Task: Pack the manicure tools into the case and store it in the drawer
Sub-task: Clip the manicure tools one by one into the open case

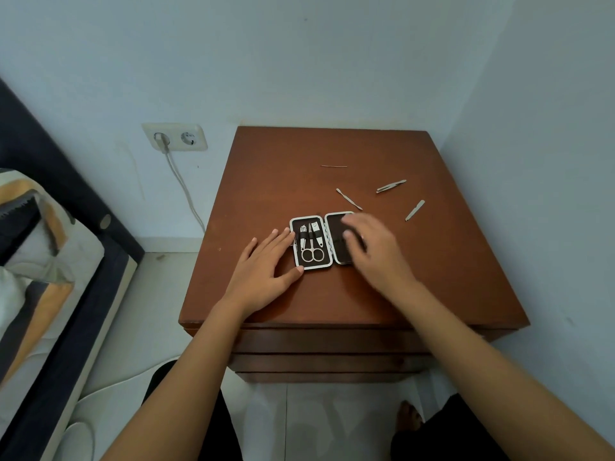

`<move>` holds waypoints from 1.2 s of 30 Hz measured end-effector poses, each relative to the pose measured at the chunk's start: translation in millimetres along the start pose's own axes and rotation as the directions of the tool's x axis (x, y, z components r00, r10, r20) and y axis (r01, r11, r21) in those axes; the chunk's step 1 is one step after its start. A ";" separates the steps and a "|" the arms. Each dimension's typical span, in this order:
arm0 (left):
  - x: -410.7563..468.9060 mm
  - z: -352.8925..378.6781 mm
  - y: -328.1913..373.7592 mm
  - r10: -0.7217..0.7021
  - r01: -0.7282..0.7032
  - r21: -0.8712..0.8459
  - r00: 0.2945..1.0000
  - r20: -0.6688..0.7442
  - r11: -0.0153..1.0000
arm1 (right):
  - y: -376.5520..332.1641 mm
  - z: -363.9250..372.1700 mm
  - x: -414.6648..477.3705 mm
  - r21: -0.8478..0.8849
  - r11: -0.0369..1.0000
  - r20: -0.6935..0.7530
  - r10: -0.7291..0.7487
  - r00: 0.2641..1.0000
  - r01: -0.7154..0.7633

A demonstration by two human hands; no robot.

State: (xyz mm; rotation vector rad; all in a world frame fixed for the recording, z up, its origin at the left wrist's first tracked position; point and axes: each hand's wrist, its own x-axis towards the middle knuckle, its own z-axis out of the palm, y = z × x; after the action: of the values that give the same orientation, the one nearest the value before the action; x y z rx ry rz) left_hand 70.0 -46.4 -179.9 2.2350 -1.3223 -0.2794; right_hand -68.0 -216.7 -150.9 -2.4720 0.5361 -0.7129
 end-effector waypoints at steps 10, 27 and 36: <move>-22.2 -7.0 5.7 -0.004 0.012 0.091 0.996 -0.087 0.996 | 68.8 -33.8 84.3 -0.399 0.889 0.199 0.324 0.925 -0.225; 33.1 6.1 18.3 -0.091 0.086 0.194 0.996 0.018 0.977 | 33.4 -26.4 78.4 0.218 0.955 -0.127 0.233 0.964 -0.202; 51.4 26.4 18.0 -0.076 0.079 0.169 0.997 -0.020 0.983 | 44.5 0.2 77.4 0.262 0.901 0.112 0.328 0.938 -0.346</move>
State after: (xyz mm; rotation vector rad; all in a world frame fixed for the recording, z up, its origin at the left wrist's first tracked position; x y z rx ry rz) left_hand 70.9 -106.3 -188.1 2.4293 -1.2968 -0.1858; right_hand -17.2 -290.1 -147.1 -2.0621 0.7606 -0.5236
